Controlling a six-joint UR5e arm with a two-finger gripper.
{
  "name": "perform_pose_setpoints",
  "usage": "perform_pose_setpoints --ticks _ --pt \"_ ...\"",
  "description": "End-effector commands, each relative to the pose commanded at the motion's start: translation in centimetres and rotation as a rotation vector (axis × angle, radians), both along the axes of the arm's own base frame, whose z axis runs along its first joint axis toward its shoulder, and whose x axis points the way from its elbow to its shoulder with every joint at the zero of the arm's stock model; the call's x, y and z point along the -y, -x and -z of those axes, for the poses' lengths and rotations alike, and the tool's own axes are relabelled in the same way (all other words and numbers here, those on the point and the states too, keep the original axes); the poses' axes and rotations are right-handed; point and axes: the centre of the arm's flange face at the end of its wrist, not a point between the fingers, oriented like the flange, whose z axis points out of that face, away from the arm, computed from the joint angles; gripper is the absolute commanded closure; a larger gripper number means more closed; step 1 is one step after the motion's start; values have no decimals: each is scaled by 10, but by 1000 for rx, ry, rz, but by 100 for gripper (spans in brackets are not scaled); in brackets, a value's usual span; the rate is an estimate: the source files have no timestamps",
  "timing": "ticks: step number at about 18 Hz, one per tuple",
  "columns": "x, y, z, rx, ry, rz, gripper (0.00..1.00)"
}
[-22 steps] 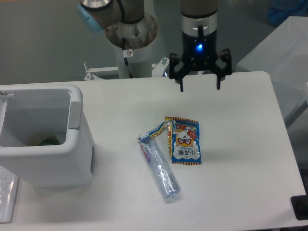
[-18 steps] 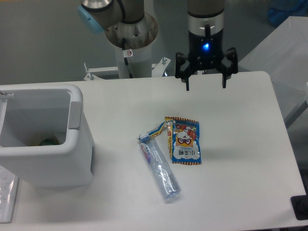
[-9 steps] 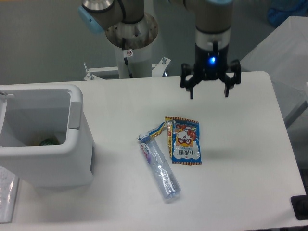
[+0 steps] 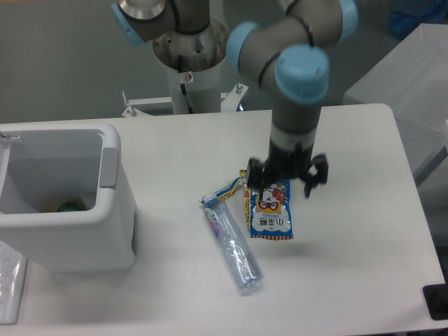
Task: Place the trash in the trash can
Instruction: 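Move the open gripper down toward the clear plastic bottle, then lower the gripper onto the bottle's cap end and close on it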
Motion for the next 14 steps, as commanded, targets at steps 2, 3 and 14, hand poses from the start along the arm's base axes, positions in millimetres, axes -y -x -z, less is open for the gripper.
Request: perform_pose_setpoints --ticks 2,3,14 --pt "-12 5 14 36 -11 -43 0" --pt "-19 5 23 46 -4 -45 0" --pt "-72 11 85 66 -1 -84 0"
